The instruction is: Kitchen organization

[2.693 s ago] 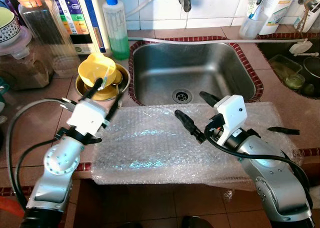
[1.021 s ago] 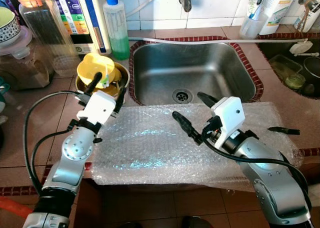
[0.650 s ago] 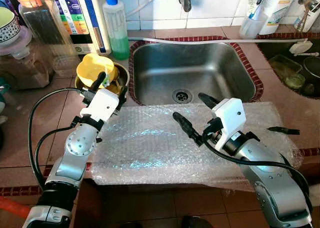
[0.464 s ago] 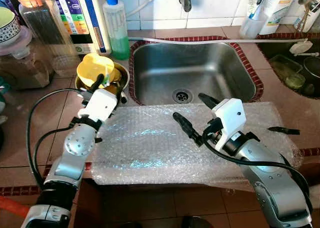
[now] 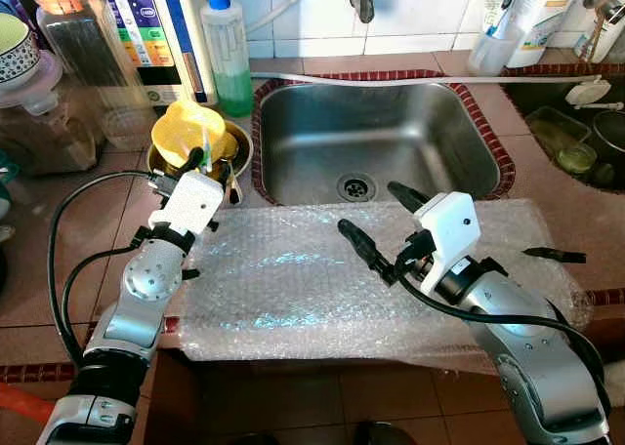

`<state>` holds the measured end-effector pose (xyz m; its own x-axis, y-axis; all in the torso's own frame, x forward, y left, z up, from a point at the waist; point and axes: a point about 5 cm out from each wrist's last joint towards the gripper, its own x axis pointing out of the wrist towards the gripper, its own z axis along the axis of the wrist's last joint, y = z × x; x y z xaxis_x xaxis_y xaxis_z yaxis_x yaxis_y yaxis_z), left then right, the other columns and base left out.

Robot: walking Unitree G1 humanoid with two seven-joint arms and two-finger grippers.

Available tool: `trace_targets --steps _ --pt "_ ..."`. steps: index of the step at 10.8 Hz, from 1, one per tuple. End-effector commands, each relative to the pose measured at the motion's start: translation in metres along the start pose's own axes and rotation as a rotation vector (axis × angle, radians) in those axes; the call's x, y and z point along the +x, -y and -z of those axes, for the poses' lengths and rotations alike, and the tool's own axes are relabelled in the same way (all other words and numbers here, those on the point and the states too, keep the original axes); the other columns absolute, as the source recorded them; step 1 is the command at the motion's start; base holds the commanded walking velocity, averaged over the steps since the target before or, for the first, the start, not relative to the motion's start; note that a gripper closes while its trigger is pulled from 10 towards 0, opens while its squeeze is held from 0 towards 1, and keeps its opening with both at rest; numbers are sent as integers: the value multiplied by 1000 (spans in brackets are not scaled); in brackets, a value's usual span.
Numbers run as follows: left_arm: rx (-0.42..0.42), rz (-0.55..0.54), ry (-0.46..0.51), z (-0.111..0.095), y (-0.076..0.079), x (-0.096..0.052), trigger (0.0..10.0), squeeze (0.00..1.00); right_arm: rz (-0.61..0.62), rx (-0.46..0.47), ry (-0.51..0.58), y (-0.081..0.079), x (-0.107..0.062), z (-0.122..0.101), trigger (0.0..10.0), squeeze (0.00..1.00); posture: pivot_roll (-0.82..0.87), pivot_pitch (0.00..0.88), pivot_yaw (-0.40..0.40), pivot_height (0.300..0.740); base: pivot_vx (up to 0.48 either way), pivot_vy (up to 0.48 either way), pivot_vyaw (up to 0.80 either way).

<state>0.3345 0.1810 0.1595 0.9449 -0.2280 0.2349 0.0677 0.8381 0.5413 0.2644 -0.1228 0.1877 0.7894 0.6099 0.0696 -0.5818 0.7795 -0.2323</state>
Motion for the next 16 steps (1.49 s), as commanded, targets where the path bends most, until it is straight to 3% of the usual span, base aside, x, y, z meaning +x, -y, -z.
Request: trace_targets --steps 1,9,12,14,16 --pt "8 -14 -14 2 -5 0 0 0 -13 -6 8 -1 0 -3 10000 0 -213 178 35 740 0 0 0" --pt "46 -68 7 -1 -20 -5 0 0 -15 -8 18 -1 3 -4 10000 0 -206 175 31 740 0 0 0" --pt "129 -64 70 -19 -37 -10 0 0 7 -31 23 7 5 -6 10000 0 -204 173 28 740 0 0 0" --pt "161 -16 157 -47 -44 -12 0 0 4 -140 29 21 10 -11 10000 0 -188 172 19 740 0 0 0" --pt "169 130 232 -71 -31 -12 0 0 -34 -272 26 29 14 -15 10000 0 -173 172 16 740 0 0 0"
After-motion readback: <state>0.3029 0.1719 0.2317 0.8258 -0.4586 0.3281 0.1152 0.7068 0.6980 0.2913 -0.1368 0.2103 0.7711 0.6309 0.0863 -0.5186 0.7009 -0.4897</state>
